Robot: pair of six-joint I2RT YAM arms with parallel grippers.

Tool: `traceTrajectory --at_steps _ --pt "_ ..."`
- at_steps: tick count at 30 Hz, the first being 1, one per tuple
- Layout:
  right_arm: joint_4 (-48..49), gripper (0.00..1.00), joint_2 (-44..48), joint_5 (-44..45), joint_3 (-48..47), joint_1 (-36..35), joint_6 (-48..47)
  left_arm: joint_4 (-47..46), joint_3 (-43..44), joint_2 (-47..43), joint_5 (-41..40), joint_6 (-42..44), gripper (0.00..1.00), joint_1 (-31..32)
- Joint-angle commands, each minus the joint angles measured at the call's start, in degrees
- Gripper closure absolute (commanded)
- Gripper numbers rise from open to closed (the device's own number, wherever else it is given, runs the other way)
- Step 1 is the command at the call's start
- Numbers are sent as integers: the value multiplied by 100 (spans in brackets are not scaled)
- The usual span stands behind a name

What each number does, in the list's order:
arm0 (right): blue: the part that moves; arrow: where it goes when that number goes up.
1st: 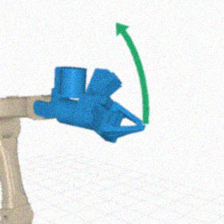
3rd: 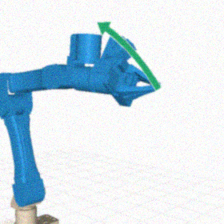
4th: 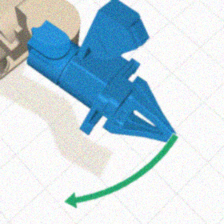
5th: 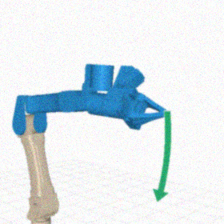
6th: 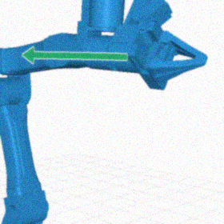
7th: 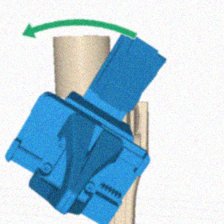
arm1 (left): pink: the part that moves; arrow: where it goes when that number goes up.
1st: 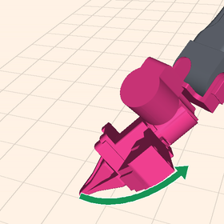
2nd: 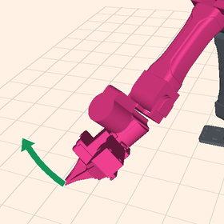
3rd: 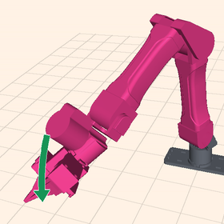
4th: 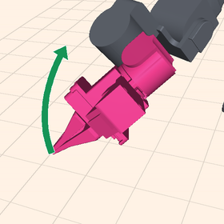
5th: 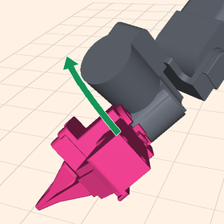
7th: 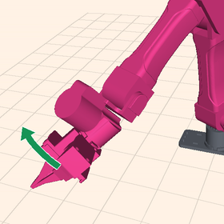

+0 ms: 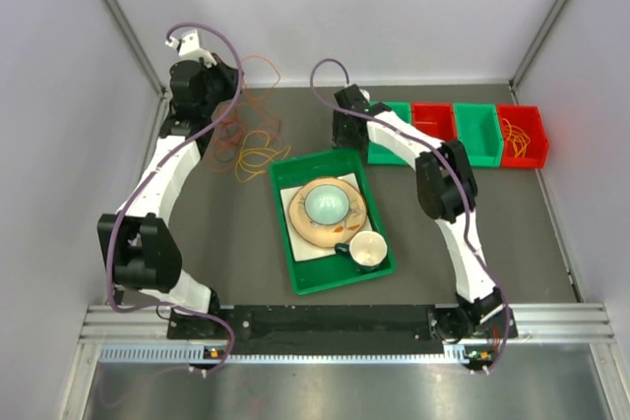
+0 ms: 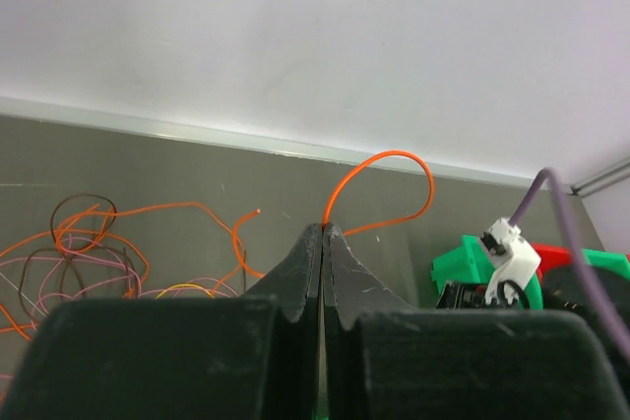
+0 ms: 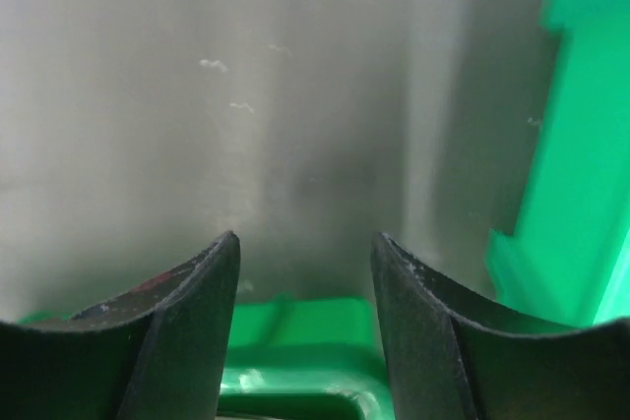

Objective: Untangle the cables

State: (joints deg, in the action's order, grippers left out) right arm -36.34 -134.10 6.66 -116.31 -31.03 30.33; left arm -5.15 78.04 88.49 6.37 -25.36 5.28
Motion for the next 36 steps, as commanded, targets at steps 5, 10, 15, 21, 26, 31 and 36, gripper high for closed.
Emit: traceTrajectory --at_steps 5,10,15,21,26,31,36 --pt "742 45 1123 90 1408 -97 149 -267 -52 -306 40 14 100 -36" --pt "1084 45 1553 134 2077 -123 175 -267 -70 -315 31 14 100 -36" --pt "1059 46 1817 170 2472 -185 201 -285 -70 -306 4 -12 100 -36" --pt "1190 47 2089 99 3079 -237 395 -303 -78 -315 66 -30 100 -36" --pt "1173 47 2178 178 3325 -316 439 -311 -122 -306 83 -30 100 -36" --pt "1085 48 2362 318 3518 -325 623 -355 -192 -332 101 -56 100 -36" --pt "988 49 2477 538 3650 -369 834 -373 -201 -315 119 -65 100 -36"
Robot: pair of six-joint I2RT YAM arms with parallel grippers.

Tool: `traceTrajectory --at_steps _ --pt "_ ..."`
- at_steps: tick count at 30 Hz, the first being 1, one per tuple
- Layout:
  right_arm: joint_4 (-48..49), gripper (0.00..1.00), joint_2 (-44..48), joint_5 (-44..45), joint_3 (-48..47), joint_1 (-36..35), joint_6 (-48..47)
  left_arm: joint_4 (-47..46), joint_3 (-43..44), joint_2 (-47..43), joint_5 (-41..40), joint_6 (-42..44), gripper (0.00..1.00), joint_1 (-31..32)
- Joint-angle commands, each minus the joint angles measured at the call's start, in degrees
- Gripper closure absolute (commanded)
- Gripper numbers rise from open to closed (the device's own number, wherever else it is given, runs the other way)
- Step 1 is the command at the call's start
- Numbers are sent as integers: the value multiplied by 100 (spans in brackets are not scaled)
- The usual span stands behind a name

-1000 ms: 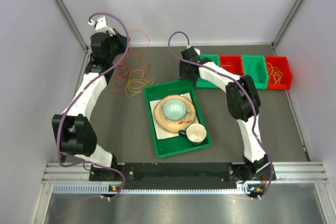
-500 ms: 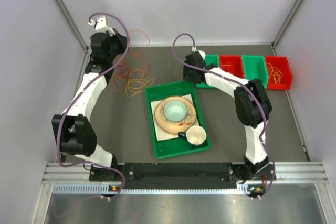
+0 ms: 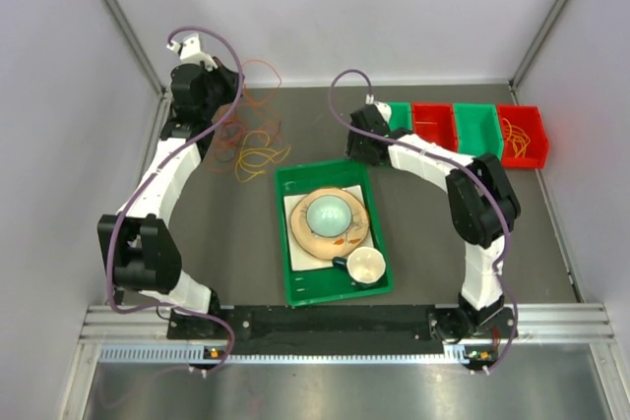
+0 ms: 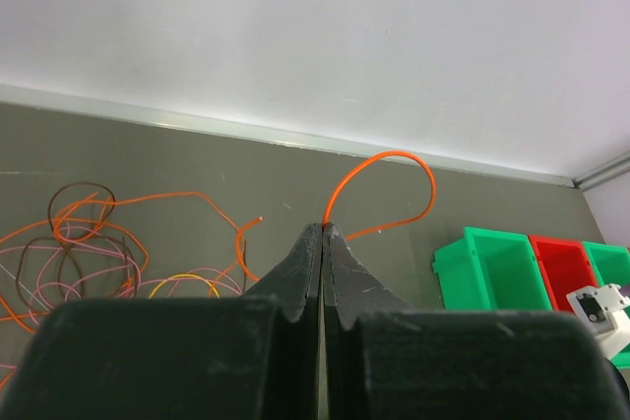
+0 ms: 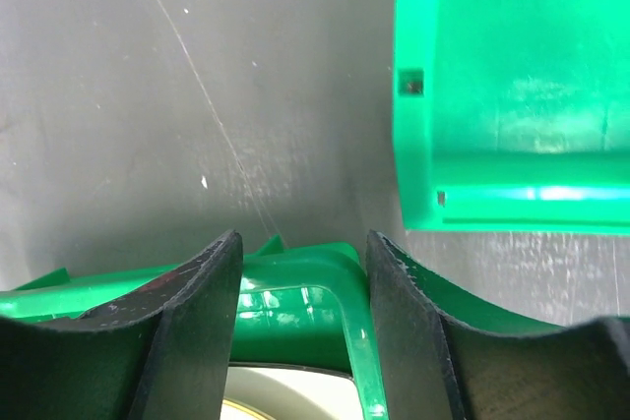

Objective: Untangle the cables

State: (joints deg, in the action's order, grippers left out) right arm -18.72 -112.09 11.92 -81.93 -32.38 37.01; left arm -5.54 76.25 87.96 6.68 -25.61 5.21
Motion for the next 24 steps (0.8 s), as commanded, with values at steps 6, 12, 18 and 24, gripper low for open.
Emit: traceTrajectory --at_steps 6,12,18,24 --pt "-773 50 416 21 336 -286 333 -378 -31 -236 97 -59 100 -29" --pt "-853 51 688 -32 528 -374 596 -404 4 -174 167 -111 100 -29" --pt "-1037 40 935 502 259 -401 491 -448 4 -95 395 -243 100 -20" --pt "-1151 26 900 662 -822 -409 -45 -544 127 -16 720 -419 100 111"
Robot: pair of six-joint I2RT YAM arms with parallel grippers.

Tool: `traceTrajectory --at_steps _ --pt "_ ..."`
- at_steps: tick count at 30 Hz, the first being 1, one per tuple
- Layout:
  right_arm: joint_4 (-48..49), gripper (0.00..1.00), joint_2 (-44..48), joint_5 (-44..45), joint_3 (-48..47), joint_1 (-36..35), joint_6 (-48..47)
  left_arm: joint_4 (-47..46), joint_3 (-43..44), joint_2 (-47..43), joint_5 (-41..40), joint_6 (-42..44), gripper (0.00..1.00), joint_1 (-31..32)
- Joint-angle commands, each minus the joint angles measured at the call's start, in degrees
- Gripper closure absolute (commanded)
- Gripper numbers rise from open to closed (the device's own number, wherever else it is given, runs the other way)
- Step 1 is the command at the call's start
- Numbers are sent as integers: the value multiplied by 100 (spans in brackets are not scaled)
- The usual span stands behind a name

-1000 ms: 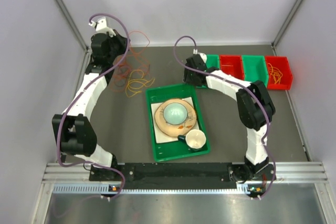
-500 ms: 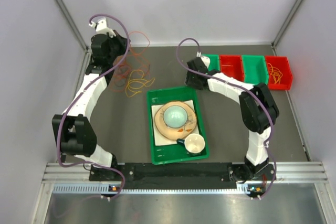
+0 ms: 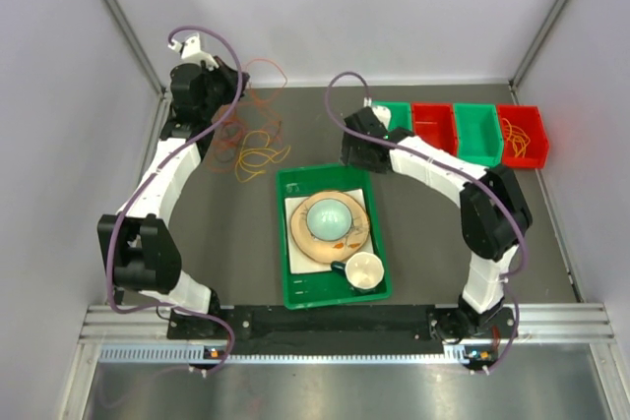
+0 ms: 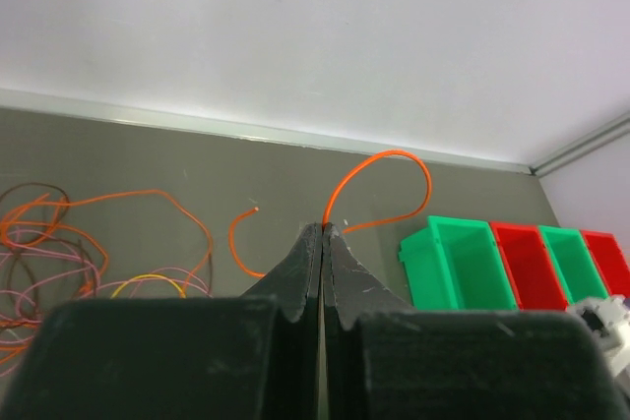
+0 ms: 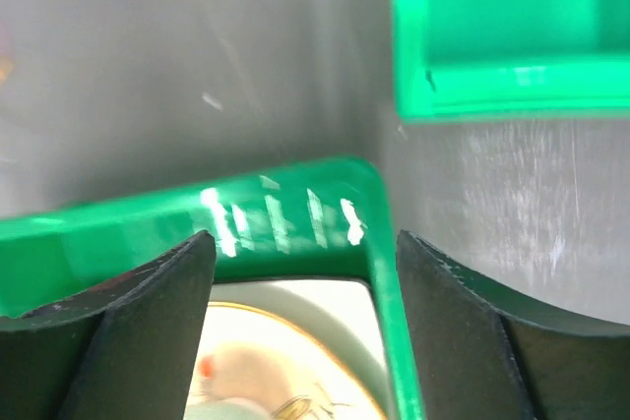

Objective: Untangle the cables

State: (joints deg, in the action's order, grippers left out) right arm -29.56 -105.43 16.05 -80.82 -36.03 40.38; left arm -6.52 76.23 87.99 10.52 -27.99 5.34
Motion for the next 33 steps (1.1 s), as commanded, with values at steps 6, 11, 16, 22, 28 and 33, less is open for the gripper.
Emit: traceTrajectory --at_steps 6,11,16,22,28,33 --pt "-111 25 -74 109 -1700 -18 -514 -25 1797 1210 1593 -532 100 309" --pt "179 25 13 -243 -1560 26 -531 72 2536 1845 857 -445 100 380" --pt "266 25 -179 -865 -1604 17 -803 626 2512 1724 -585 329 100 266" --pt "3 25 -1470 -1376 -2762 -360 -646 625 1931 1300 -912 373 100 -252" --pt "-199 25 -2761 -1921 -4090 -431 -110 793 1520 1028 -965 470 100 -499" --pt "-375 28 -3396 -2159 -4890 -457 -135 749 1184 817 -815 540 100 -719"
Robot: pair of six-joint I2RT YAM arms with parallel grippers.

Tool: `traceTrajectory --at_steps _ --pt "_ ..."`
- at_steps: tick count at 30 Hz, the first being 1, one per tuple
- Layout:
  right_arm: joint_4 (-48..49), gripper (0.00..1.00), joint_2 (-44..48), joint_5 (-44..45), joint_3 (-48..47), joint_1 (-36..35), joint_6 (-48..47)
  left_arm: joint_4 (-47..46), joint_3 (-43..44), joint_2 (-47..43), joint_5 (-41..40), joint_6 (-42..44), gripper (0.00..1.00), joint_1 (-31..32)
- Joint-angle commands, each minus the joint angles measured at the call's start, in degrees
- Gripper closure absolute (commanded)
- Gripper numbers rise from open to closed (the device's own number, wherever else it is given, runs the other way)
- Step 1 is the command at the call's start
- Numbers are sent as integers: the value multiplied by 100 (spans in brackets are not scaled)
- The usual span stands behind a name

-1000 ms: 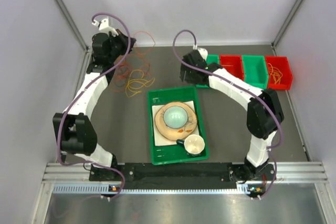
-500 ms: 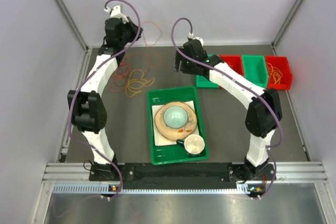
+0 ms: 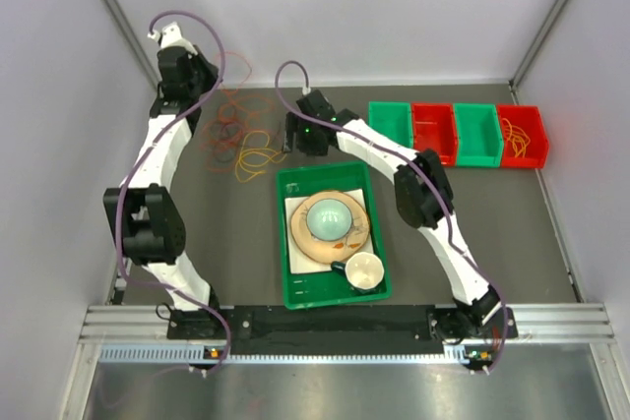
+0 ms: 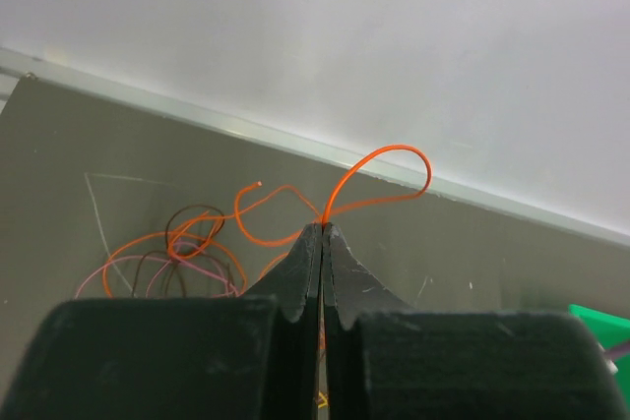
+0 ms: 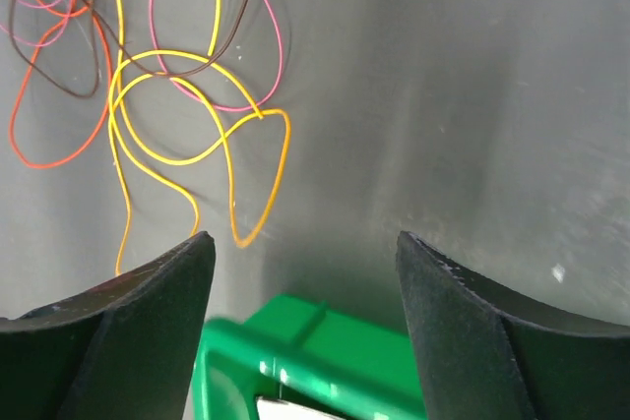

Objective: Untangle the cables

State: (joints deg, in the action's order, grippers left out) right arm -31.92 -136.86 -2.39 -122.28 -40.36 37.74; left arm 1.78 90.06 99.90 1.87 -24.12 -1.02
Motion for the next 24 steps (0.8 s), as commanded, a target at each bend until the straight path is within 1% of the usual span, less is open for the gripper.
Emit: traceTrajectory --at_steps 1,2,3,4,5,6,7,10,14,15,18,20,24 --pt "-139 31 -315 -340 -840 -25 129 -81 -269 -392 50 153 100 -109" --pt "-113 33 -359 -349 -850 -25 129 -116 -305 -436 85 153 100 -118" --pt "-78 37 -377 -341 -850 -25 120 -117 -340 -445 94 144 100 -144" --pt "-43 52 -385 -349 -842 -25 120 -125 -340 -453 120 136 100 -144" --pt "-16 62 -386 -367 -841 -16 111 -125 -331 -454 129 127 100 -162" --pt "2 74 -377 -402 -833 -16 102 -125 -323 -462 130 118 100 -179" --pt "2 100 -351 -394 -850 -25 102 -117 -296 -471 138 101 100 -180" --pt "-59 100 -70 -184 -903 -25 -38 -99 -244 -541 147 100 100 -206" --pt "-86 100 676 545 -903 36 -459 -99 -270 -647 95 136 100 -276" --pt "-77 100 982 608 -920 72 -591 -99 -287 -656 77 144 100 -320" --pt "-60 100 1432 801 -964 239 -767 -11 -305 -630 -2 276 100 -390" --pt "-7 100 1898 828 -1008 335 -838 128 -340 -542 -64 416 100 -408" --pt "72 100 2522 925 -1263 459 -1101 156 -664 -410 -362 487 100 -408"
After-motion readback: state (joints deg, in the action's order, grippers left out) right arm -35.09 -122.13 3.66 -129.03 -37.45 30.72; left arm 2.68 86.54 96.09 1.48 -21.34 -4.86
